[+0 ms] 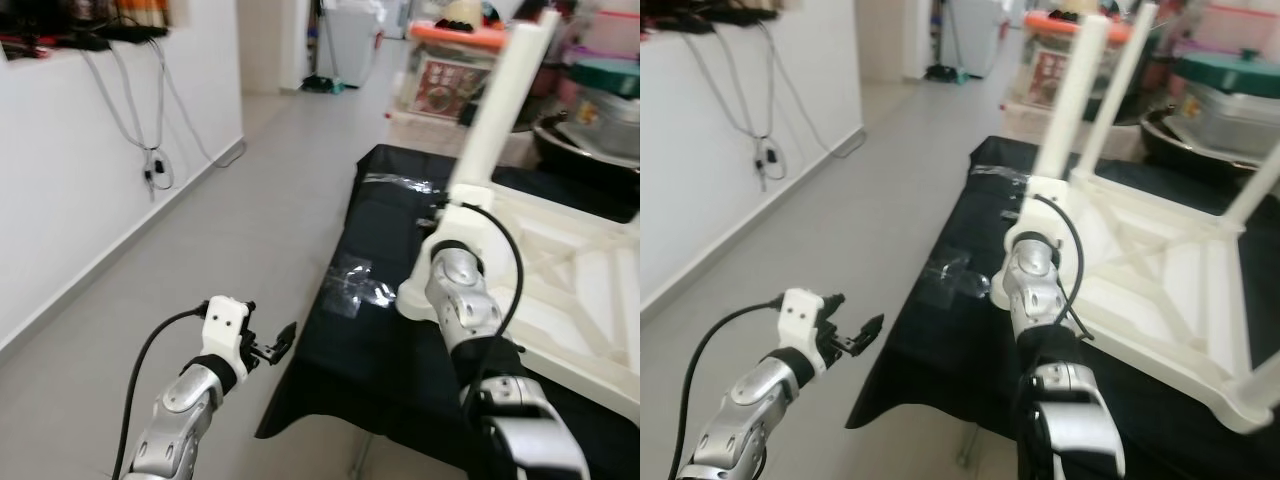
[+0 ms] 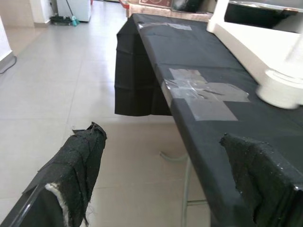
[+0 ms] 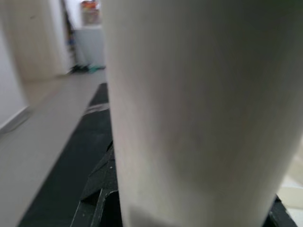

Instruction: Building children table

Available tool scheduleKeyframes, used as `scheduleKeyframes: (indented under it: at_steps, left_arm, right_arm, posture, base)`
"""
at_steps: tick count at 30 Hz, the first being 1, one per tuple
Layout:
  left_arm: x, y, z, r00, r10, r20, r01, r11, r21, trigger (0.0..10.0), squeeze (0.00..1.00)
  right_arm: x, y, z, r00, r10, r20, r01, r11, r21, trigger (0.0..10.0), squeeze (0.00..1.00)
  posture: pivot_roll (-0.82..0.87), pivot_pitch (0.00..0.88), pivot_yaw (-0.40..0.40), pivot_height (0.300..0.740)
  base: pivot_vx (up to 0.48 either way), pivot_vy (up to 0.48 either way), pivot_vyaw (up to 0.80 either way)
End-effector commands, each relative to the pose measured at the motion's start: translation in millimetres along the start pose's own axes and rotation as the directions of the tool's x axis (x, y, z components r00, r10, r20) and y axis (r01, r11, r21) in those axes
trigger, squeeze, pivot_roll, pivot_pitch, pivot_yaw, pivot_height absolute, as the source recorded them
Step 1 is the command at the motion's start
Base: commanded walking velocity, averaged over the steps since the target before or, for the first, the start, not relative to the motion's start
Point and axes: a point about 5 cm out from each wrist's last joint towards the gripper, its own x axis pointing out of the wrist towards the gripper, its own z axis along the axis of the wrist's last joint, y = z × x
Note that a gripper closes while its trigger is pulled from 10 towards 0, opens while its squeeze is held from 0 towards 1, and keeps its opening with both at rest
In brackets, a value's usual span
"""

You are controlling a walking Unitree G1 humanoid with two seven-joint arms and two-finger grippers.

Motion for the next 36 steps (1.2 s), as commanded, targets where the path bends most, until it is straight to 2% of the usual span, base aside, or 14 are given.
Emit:
scheduleKeyframes:
  at_steps: [1, 2, 5, 6, 13, 14, 23, 26, 27, 29, 31, 33, 34, 36]
  left_arm:
    - [0.6, -2.4, -1, 1.0, -0.01, -0.009, 0.01, 1.0, -0.017, 10.0, 0.0]
    - [0.1, -1.4, -2, 1.0, -0.011, -0.013, 0.011, 1.0, -0.017, 10.0, 0.0]
    - [0.4, -1.1, -4, 1.0, -0.016, -0.022, 0.015, 1.0, -0.013, 10.0, 0.0]
    - [2.6, -2.4, -3, 1.0, -0.023, -0.021, 0.022, 1.0, -0.012, 10.0, 0.0]
    - [6.5, -2.8, 2, 1.0, -0.021, -0.004, 0.021, 1.0, -0.008, 10.0, 0.0]
    - [4.6, -1.6, 2, 1.0, -0.015, -0.003, 0.015, 1.0, -0.007, 10.0, 0.0]
    - [4.8, -5.6, 1, 1.0, -0.022, -0.006, 0.022, 1.0, -0.003, 10.0, 0.0]
    - [6.9, -6.2, 3, 1.0, -0.023, 0.0, 0.023, 1.0, 0.002, 10.0, 0.0]
    - [5.3, -4.9, 3, 1.0, -0.017, -0.001, 0.017, 1.0, 0.004, 10.0, 0.0]
    - [2.8, -4.0, 1, 1.0, -0.012, -0.004, 0.012, 1.0, 0.002, 10.0, 0.0]
    - [0.8, -4.3, -1, 1.0, -0.009, -0.008, 0.009, 1.0, 0.0, 10.0, 0.0]
    - [0.7, -7.6, -2, 1.0, -0.013, -0.01, 0.013, 1.0, -0.004, 10.0, 0.0]
    - [0.7, -7.6, -2, 1.0, -0.013, -0.01, 0.013, 1.0, -0.004, 10.0, 0.0]
    - [2.3, -10.4, -1, 1.0, -0.018, -0.009, 0.018, 1.0, 0.003, 10.0, 0.0]
  right_arm:
    - [-19.3, -19.6, -41, 0.985, -0.086, -0.148, 0.069, 0.991, -0.114, 3.5, 0.0]
    - [-25.0, -13.5, -38, 0.99, -0.032, -0.135, 0.017, 0.994, -0.108, 10.0, 0.0]
    - [-28.3, 1.9, -34, 0.99, 0.082, -0.118, -0.09, 0.994, -0.066, 10.0, 0.0]
    - [-29.2, 10.8, -27, 0.981, 0.18, -0.069, -0.183, 0.982, -0.048, 10.0, 1.0]
    - [-21.6, 24.5, -7, 0.93, 0.367, -0.03, -0.368, 0.929, -0.04, 10.0, 1.0]
    - [-14.0, 26.7, 1, 0.906, 0.423, -0.033, -0.423, 0.906, -0.004, 10.0, 0.0]
    - [-24.8, 54.3, 43, 0.574, 0.807, 0.138, -0.818, 0.57, 0.07, 10.0, 0.0]
    - [-33.9, 63.7, 51, 0.43, 0.883, 0.188, -0.9, 0.436, 0.011, 7.8, 0.0]
    - [-40.7, 72.1, 52, 0.365, 0.909, 0.201, -0.929, 0.37, 0.012, 2.2, 0.0]
    - [-46.9, 81.7, 51, 0.334, 0.92, 0.206, -0.942, 0.336, 0.027, 0.0, 0.0]
    - [-47.9, 90.2, 47, 0.359, 0.915, 0.185, -0.933, 0.358, 0.043, 0.0, 0.0]
    - [-25.0, 91.2, 21, 0.662, 0.749, -0.011, -0.746, 0.66, 0.085, 0.0, 0.0]
    - [-25.0, 91.2, 21, 0.662, 0.749, -0.011, -0.746, 0.66, 0.085, 0.0, 0.0]
    - [0.1, 54.7, -14, 0.907, 0.368, -0.203, -0.362, 0.93, 0.066, 0.0, 0.0]
  posture:
    - [0.01, 0.0, -0.076, 0.74]
    - [0.0, 0.0, -0.068, 0.74]
    - [-0.01, 0.0, -0.06, 0.74]
    - [-0.01, 0.0, -0.064, 0.74]
    - [0.01, 0.0, -0.078, 0.74]
    - [0.02, 0.0, -0.084, 0.74]
    - [0.04, 0.0, -0.097, 0.74]
    - [0.05, 0.0, -0.104, 0.74]
    - [0.06, 0.0, -0.11, 0.74]
    - [0.06, 0.0, -0.114, 0.74]
    - [0.05, 0.0, -0.115, 0.74]
    - [0.06, 0.0, -0.117, 0.74]
    - [0.06, 0.0, -0.117, 0.74]
    - [0.07, 0.0, -0.118, 0.74]
  base:
    - [0.0, 0.0, 0.0]
    - [0.0, 0.0, 0.0]
    - [0.0, 0.0, 0.0]
    - [0.0, 0.0, 0.0]
    - [0.0, 0.0, 0.0]
    - [0.0, 0.0, 0.0]
    - [0.0, 0.0, 0.0]
    - [0.0, 0.0, 0.0]
    - [0.0, 0.0, 0.0]
    - [0.0, 0.0, 0.0]
    - [0.0, 0.0, 0.0]
    - [0.0, 0.0, 0.0]
    - [0.0, 0.0, 0.0]
    - [0.0, 0.0, 0.0]
